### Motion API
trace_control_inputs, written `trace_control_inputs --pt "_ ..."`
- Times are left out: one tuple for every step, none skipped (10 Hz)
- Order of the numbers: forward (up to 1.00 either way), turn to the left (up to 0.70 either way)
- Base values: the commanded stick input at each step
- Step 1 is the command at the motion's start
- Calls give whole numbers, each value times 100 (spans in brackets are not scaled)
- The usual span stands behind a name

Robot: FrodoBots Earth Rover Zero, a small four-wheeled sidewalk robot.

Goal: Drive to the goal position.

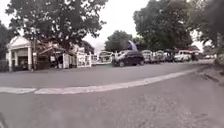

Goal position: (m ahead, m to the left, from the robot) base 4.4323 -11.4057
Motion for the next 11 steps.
trace_control_inputs --pt "70 0" --pt "70 0" --pt "70 0" --pt "70 0" --pt "70 0" --pt "70 -9" --pt "70 -23" --pt "70 -35" --pt "70 -35" --pt "70 -35" --pt "70 -35"
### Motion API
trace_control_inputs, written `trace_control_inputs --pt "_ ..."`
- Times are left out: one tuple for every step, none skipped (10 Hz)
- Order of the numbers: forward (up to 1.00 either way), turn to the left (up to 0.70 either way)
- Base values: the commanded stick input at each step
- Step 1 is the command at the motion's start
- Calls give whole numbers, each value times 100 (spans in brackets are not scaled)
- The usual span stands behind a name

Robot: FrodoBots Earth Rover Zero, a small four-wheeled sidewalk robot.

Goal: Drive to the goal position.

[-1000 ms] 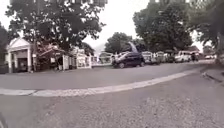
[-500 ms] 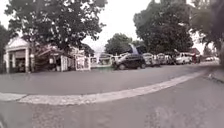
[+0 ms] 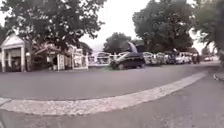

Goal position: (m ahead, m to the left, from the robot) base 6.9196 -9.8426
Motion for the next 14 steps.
trace_control_inputs --pt "70 -35" --pt "70 -10" --pt "70 0" --pt "70 0" --pt "70 0" --pt "70 0" --pt "70 0" --pt "70 0" --pt "70 0" --pt "70 0" --pt "70 0" --pt "70 0" --pt "70 0" --pt "70 -8"
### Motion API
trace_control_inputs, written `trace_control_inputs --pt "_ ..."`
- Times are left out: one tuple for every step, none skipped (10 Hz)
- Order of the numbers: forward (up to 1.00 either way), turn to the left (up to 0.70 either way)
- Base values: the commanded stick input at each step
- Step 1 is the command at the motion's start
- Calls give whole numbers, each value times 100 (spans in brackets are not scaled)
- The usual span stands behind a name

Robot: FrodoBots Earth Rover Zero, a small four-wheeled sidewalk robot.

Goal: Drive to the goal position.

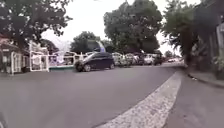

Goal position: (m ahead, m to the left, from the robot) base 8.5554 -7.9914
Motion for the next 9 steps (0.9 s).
trace_control_inputs --pt "70 -31" --pt "70 -35" --pt "70 -35" --pt "70 -35" --pt "70 -35" --pt "70 -35" --pt "70 -35" --pt "70 -12" --pt "70 0"
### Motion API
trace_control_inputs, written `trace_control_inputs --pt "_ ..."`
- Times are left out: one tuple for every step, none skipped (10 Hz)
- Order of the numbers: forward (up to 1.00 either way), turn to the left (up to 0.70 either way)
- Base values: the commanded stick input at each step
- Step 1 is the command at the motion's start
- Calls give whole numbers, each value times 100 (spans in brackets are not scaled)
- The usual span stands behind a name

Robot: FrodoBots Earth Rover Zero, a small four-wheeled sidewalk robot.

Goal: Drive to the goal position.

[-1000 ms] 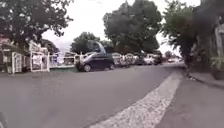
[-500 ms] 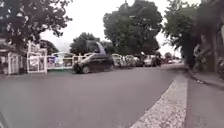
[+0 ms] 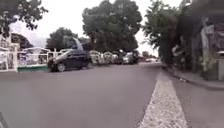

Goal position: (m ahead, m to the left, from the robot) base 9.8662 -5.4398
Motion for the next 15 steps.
trace_control_inputs --pt "70 0" --pt "70 0" --pt "70 0" --pt "70 0" --pt "70 0" --pt "70 0" --pt "70 0" --pt "70 0" --pt "70 0" --pt "70 0" --pt "70 0" --pt "70 0" --pt "70 0" --pt "70 0" --pt "70 0"
